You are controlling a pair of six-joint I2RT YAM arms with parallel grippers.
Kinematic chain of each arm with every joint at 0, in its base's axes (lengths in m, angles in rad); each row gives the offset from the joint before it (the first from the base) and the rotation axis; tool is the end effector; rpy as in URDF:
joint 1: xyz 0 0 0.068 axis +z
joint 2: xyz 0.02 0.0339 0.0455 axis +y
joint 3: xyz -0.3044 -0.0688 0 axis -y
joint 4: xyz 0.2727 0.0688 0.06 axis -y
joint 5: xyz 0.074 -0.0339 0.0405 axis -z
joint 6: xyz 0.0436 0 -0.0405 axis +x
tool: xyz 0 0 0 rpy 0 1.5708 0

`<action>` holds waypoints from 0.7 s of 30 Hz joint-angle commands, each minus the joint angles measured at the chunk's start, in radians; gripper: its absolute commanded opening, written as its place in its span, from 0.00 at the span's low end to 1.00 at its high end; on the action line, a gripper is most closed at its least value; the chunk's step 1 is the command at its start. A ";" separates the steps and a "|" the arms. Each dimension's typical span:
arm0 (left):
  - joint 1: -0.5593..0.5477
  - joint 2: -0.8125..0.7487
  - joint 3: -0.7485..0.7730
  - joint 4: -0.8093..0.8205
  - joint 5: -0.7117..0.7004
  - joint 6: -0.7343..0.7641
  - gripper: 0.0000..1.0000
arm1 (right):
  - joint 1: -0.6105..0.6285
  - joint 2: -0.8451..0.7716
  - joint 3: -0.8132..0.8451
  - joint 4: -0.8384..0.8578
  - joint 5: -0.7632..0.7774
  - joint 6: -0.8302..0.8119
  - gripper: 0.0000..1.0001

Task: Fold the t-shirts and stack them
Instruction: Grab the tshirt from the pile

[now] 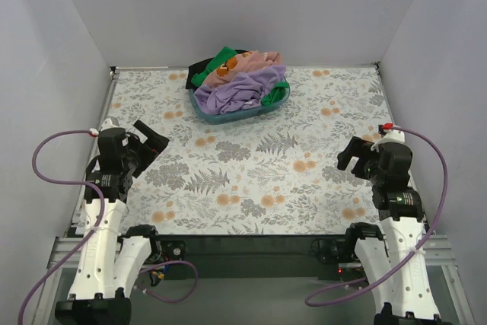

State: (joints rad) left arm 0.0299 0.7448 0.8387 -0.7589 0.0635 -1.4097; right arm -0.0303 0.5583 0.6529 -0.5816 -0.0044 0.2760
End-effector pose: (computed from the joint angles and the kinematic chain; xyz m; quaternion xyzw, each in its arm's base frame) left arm 0.1546 0.0019 0.3326 -0.5820 0.6849 -0.3004 0.3192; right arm 0.1315 -0.0038 0.3052 0.1296 0.8469 0.0651 0.5116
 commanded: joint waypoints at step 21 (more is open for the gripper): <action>-0.280 0.447 0.144 0.372 0.133 -0.090 0.98 | 0.001 0.106 -0.001 0.172 -0.259 -0.004 0.98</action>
State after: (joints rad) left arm -0.1593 1.1015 0.9051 -0.4633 0.2398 -1.4708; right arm -0.0303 0.6601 0.6834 -0.4561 -0.2436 0.2611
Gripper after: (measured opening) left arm 0.982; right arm 0.984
